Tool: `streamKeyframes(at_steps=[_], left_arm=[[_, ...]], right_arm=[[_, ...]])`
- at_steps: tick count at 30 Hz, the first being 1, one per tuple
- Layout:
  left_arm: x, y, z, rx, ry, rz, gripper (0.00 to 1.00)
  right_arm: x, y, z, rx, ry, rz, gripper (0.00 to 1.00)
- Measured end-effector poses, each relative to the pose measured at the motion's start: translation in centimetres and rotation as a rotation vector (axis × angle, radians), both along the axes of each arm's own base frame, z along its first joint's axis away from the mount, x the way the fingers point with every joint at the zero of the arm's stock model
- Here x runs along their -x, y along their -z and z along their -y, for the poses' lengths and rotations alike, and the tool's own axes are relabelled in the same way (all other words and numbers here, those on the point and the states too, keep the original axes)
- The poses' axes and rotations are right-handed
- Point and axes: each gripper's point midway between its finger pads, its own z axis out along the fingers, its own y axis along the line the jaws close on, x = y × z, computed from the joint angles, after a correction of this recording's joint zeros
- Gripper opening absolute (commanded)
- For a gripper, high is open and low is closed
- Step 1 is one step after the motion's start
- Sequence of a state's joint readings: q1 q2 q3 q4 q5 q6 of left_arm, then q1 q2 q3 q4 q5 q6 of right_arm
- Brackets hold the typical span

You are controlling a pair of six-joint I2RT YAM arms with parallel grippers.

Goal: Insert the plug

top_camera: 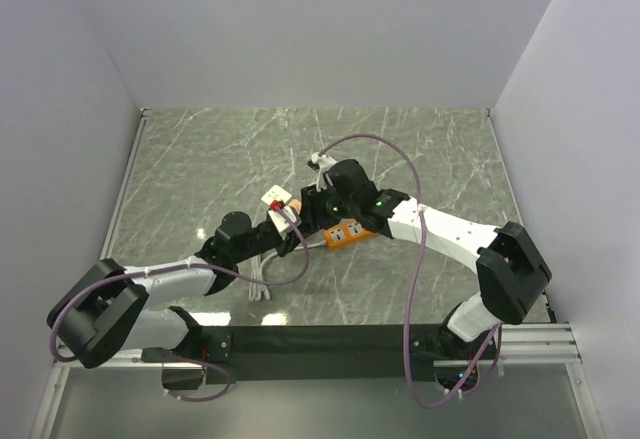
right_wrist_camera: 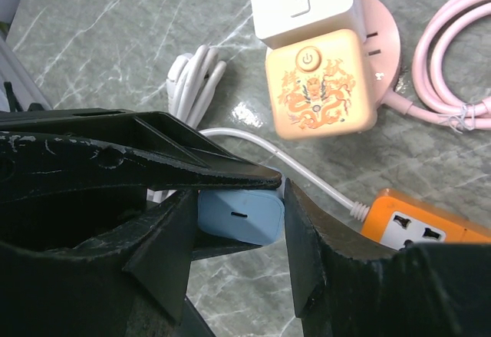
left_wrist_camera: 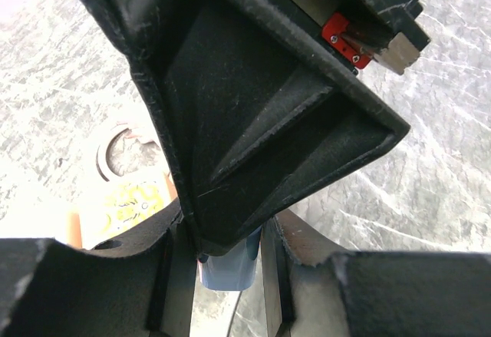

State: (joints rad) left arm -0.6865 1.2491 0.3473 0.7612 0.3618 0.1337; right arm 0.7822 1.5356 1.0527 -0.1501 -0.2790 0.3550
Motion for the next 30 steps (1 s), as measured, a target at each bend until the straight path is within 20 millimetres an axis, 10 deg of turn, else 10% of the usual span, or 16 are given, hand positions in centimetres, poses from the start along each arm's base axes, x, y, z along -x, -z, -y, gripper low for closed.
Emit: streamKeyframes(at_steps=[19,23,30], left_arm=[[-0.3,0.9,1.4,0.025,0.030,-0.010,0.42],[-0.5,-0.6,1.8,0.062,0.043,0.039,0.69],[-0.5,-2.4,2.3,0.105,0.067,0.088,0.69]], right_arm=[[-0.5,1.0,1.8,0.016,0.061,-0.026,0.00],[-1.9,2.9,4.8,0.108,0.170,-0.036,0.00],[-2.8,4.5,7.5,0.184,0.257,-0.051,0.00]])
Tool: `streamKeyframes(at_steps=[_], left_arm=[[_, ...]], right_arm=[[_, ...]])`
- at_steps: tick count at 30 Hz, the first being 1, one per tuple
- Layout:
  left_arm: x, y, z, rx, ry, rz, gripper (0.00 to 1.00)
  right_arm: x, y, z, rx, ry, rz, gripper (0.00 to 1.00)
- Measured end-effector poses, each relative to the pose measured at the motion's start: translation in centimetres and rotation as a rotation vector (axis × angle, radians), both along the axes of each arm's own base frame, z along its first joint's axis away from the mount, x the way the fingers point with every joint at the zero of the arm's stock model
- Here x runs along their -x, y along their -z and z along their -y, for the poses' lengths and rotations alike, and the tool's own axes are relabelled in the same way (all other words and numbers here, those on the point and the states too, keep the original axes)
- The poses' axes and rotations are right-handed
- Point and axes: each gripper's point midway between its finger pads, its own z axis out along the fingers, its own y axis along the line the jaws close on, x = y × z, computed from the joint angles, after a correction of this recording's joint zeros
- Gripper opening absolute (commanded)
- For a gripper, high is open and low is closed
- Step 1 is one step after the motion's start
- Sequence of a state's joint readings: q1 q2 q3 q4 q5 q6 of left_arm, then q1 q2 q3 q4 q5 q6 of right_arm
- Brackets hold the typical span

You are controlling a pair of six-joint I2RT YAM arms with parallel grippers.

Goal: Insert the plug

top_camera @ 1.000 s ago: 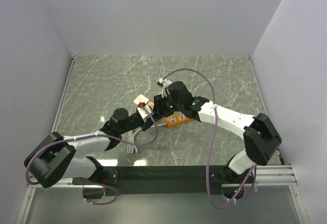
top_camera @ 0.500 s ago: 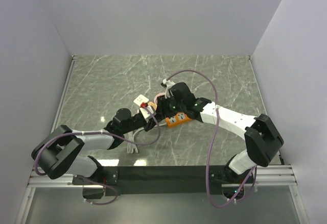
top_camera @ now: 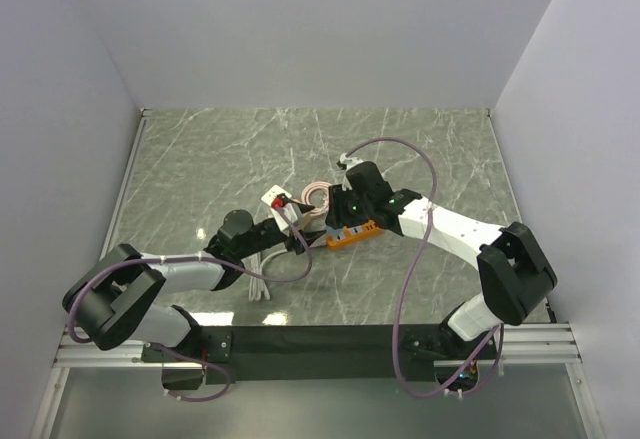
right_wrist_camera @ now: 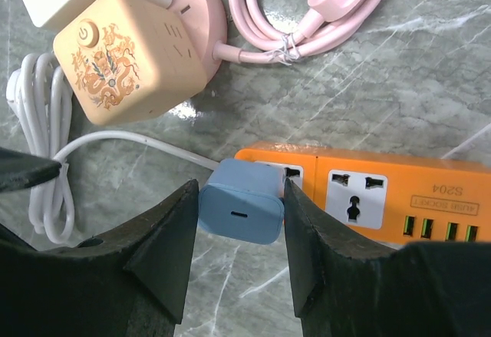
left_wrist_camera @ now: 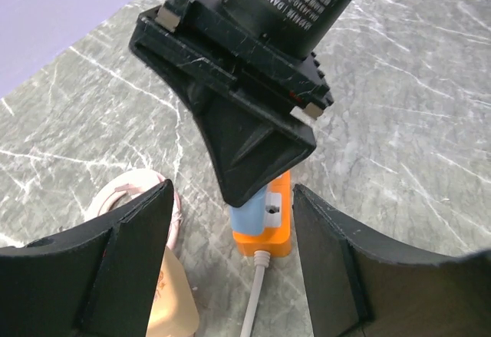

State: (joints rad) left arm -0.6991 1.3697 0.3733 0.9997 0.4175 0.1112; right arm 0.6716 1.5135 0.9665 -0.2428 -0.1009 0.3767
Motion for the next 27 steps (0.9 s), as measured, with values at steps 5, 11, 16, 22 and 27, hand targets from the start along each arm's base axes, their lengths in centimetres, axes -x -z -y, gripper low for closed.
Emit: streamKeyframes(at_steps=[5,11,16,22,27], left_arm=[[0.4,-0.5,0.7,0.005,0.051,0.008,0.69],[0.8,0.7,2.1,-0.033,0.137,-0.028,0.68],[1.0,2.5,2.5,-0.067,0.168,-0.067,0.68],[0.6,3.7,3.0,-0.095,0.171,-0.094,0.67],[0.3,4.2,3.5,-0.110,0.160,-0.103,0.66]], right_arm=[[-0.1,0.0,0.1,0.004,0.006,0.005,0.00],[0.2,-0.3,0.9,0.025,0.024,0.011,0.00],[0.4,-1.8,1.2,0.003,0.026,0.040,0.00],[0.5,-3.5,1.4,-0.023,0.033,0.082,0.00],[0.3,-2.8,2.2,0.015,0.060,0.082,0.00]])
